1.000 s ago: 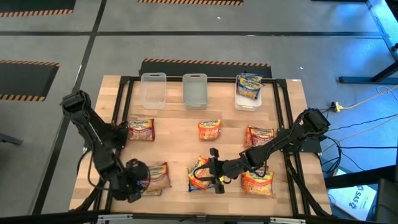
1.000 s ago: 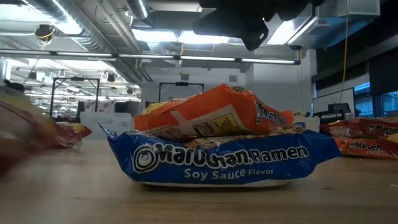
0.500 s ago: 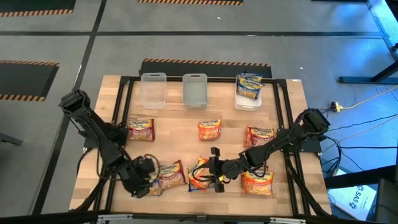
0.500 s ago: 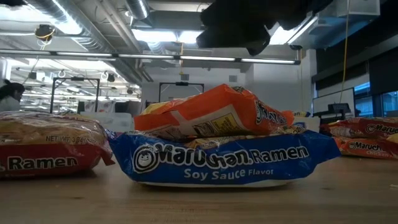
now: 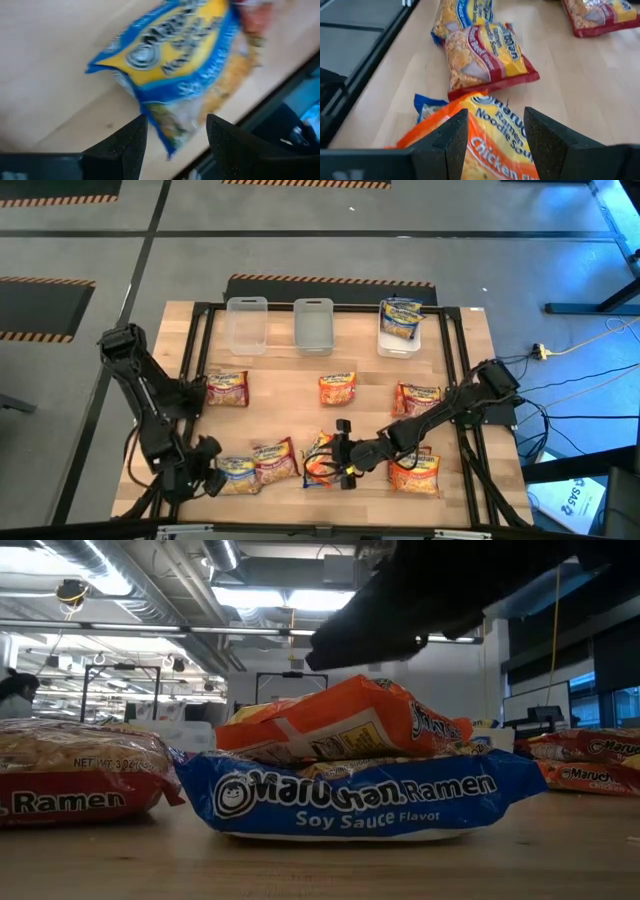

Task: Sort Maruchan noodles
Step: Put the blue noodle pack into the white bin

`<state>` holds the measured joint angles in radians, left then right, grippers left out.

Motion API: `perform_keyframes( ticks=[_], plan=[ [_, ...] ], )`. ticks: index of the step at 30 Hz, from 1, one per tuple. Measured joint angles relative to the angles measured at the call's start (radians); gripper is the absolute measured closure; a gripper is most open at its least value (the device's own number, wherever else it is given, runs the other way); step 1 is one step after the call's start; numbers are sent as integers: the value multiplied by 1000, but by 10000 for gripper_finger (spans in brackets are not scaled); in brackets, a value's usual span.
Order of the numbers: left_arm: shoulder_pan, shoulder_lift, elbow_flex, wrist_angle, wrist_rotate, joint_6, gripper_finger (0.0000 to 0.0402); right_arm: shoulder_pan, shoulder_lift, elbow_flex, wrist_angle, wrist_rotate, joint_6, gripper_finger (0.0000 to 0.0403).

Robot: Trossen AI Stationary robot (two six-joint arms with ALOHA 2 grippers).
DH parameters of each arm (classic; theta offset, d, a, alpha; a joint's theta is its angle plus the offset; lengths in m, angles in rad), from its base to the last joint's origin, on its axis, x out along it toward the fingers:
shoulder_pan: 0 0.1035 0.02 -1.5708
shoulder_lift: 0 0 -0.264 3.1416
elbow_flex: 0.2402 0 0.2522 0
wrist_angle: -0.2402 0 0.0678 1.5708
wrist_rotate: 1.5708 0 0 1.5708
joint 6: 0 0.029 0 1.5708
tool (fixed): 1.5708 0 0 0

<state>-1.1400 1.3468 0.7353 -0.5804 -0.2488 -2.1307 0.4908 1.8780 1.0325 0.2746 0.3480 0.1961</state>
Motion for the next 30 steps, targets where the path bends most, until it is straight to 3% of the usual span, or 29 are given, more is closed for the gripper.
perform_keyframes(
  ticks=[6, 12, 17, 21, 30],
  plan=[
    [-7, 1, -48, -1, -26, -59, 205, 0, 4, 0, 36, -3, -24, 228],
    [-9, 29, -105, 113, -43, -59, 205, 0, 6, 0, 61, -24, -33, 228],
    [-10, 62, -160, 318, -147, 37, 205, 0, 6, 0, 96, -27, -48, 228],
    [-6, 88, -178, 368, -211, 104, 207, 0, 6, 0, 100, -26, -47, 228],
    [-6, 185, -190, 476, -316, 212, 277, 0, 6, 0, 120, -25, -47, 228]
  ],
)
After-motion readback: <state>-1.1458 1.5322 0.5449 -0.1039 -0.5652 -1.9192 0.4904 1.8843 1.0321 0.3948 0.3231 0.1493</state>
